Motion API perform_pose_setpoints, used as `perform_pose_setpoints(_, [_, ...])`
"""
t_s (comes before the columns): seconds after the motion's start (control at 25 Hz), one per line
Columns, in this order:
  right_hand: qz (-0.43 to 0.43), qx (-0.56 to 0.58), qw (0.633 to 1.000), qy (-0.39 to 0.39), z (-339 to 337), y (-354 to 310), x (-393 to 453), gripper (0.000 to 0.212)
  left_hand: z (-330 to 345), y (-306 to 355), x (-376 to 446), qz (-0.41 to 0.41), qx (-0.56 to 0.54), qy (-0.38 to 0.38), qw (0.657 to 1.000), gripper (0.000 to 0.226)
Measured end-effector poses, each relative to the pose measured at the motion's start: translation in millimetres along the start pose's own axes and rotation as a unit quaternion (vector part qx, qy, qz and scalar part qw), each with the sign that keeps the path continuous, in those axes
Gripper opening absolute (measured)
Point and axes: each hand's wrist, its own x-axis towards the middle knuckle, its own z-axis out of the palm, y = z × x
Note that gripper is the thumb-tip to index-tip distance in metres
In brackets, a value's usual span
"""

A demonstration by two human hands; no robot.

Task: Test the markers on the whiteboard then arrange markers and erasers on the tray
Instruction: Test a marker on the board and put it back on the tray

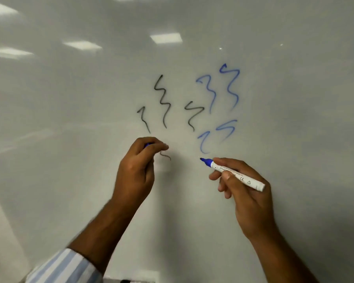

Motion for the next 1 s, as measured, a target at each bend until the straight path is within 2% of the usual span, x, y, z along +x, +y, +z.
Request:
perform_pose_setpoints(0.2, [-0.086,-0.084,0.993,0.015,19.7,-23.9,34.8,0.025,-38.6,-26.4,89.8,0.055,0.029,0.065,0.996,0.063])
perform_pose_setpoints(0.32, [-0.145,-0.137,0.98,0.009,32.2,-32.3,54.2,0.028,-52.2,-35.7,143.7,0.08,0.095,0.111,0.986,0.051])
perform_pose_setpoints(0.4, [-0.158,-0.172,0.972,0.008,36.4,-35.2,65.0,0.03,-54.2,-41.2,169.4,0.077,0.125,0.12,0.982,0.047])
perform_pose_setpoints(0.52, [-0.175,-0.211,0.961,0.035,39.6,-41.9,84.2,0.03,-53.4,-61.2,202.0,0.079,0.186,0.114,0.973,0.053])
perform_pose_setpoints(0.72, [-0.23,-0.288,0.929,0.039,44.4,-47.3,125.7,0.032,-43.6,-85.4,219.4,0.073,0.232,0.137,0.96,0.063])
perform_pose_setpoints(1.0, [-0.289,-0.342,0.891,0.067,53.7,-28.4,161.5,0.032,-39.9,-91.9,222.3,0.076,0.22,0.164,0.958,0.07])
